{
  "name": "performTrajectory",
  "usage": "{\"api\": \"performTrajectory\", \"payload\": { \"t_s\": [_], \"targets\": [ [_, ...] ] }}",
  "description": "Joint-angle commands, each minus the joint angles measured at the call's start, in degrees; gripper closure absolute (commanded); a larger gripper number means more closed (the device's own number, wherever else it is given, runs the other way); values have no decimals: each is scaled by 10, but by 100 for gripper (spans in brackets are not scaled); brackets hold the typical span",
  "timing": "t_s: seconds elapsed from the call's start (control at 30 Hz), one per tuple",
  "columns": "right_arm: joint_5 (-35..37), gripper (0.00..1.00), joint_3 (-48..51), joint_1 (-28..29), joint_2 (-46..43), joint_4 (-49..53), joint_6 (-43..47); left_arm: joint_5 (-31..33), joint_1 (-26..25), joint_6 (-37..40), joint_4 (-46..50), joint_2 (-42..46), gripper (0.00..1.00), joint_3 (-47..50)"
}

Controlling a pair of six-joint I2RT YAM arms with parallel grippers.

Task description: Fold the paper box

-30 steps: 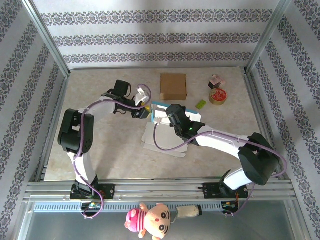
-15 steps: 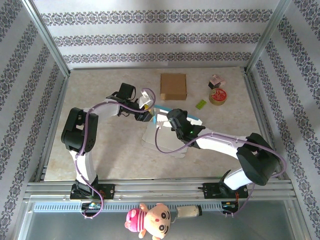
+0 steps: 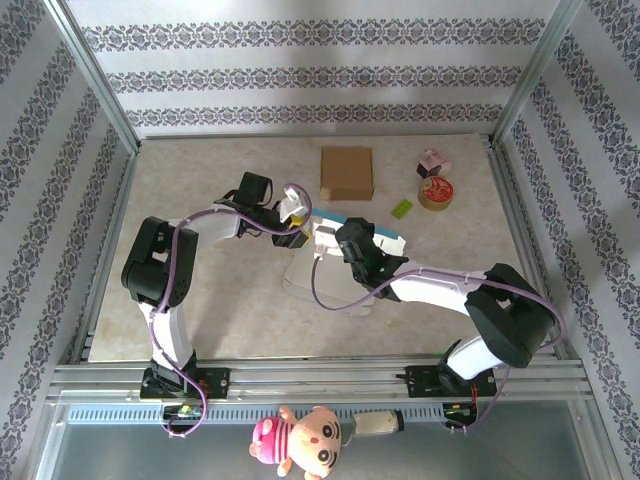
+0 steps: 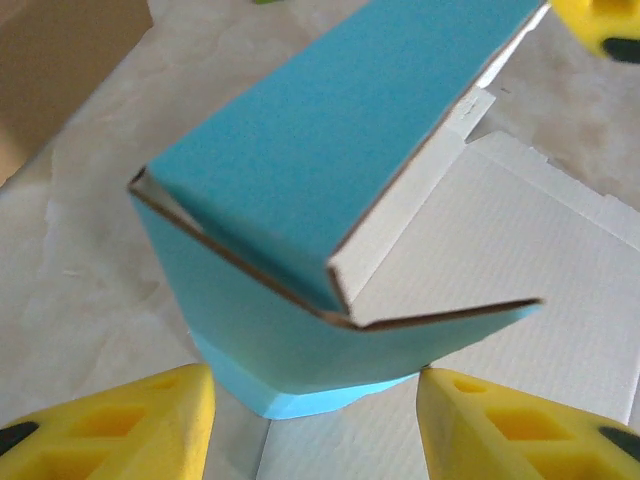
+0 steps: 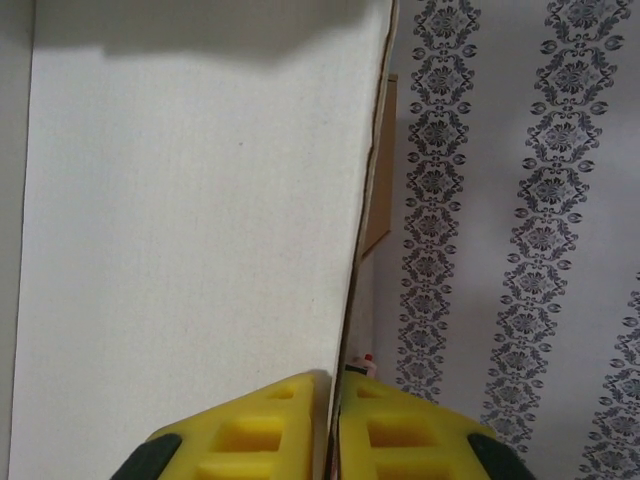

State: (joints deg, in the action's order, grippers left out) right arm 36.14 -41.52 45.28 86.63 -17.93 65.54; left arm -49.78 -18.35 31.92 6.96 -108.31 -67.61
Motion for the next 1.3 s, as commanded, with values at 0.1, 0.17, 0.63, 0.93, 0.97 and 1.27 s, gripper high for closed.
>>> {"api": "performTrajectory", "payload": {
  "t_s": [0.1,0.17,0.63,0.93,0.97,1.27],
  "targets": [
    [-42,84,48,5,-1,73,53,-78,22,-3,-54,19,45,9],
    [-45,84,48,4,-1,80,56,-88,28,-7,-60,14,45,8],
    [-40,83,43,2,20,102,75,-82,78,-127,-155,147,31,82],
    [-46,82,43,5,20,116,82,49,102,-41,-26,134,39,66],
    [-46,82,44,6,22,119,83,52,97,-14,-20,130,39,67],
    [-42,80,42,8,30,122,103,64,35,114,88,36,40,-20]
  ]
}}
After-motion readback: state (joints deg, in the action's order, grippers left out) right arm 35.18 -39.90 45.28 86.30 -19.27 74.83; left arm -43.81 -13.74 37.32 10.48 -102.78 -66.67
